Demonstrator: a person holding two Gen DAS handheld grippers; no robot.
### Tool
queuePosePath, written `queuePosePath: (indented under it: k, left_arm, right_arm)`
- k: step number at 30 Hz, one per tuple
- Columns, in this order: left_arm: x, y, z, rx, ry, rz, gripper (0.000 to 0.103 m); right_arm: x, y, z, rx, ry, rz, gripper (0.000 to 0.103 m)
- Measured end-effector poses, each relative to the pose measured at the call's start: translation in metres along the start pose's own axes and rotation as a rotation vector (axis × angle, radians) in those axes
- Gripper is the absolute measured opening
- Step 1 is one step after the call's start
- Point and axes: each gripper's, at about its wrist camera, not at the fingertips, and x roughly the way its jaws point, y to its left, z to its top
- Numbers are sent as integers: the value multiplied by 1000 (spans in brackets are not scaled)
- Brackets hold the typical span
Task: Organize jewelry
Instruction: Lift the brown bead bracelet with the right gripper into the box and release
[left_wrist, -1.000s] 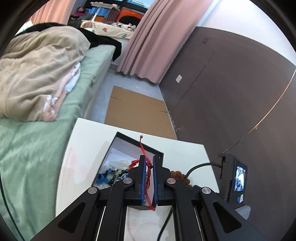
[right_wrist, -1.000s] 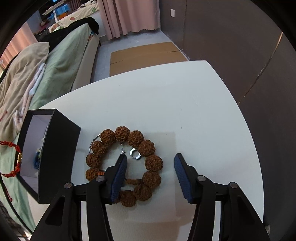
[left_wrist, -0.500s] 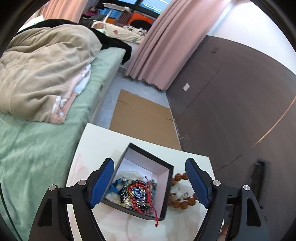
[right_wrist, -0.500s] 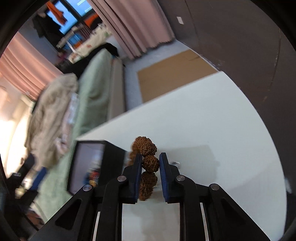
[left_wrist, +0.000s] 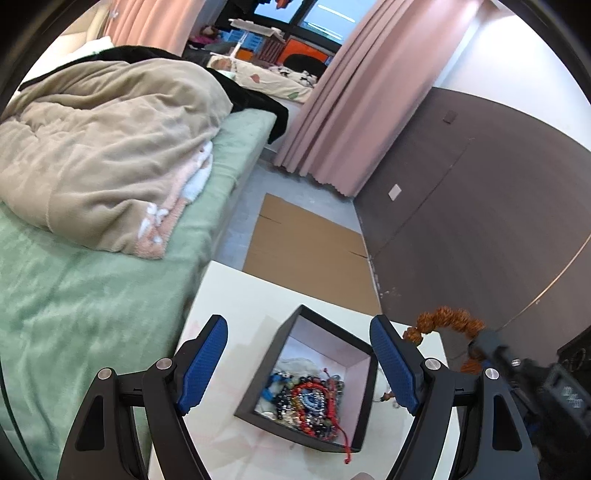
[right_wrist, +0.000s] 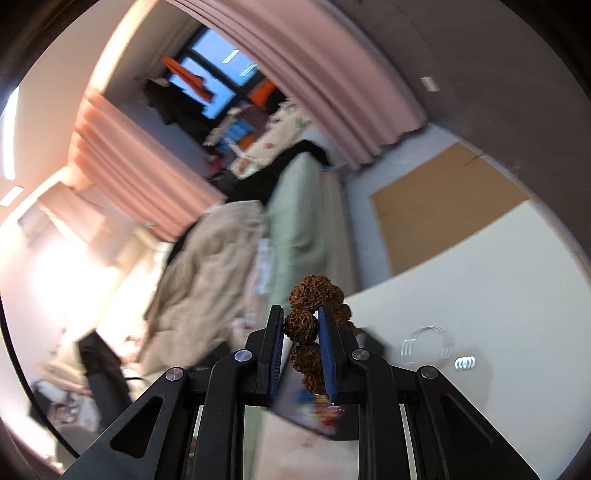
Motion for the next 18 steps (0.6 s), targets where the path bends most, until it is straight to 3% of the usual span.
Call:
queuePosePath:
  k: [2,4,7,9,13,18]
  left_arm:
    - [-2,4,2,-6,-7,2,80]
    - [-4,9,3,-20,-9,5,80]
    - [-4,13,3,-37,14,-9,80]
    - [-5,11,1,-31,27,-12,80]
    - [-8,3,-4,-11,35,-24,80]
    - [-8,-11,-14,31,62,-41,80]
  right_arm:
    - [7,6,-2,12,24,65,21]
    - [18,8,-6,19,72,48,23]
    - [30,0,-10,23,120,-57,55]
    - [26,-6,-11,25,112,-123,56]
    - [12,-14,-8,22,106,-151,56]
    - [-9,-28,-7,35,82,-194,70]
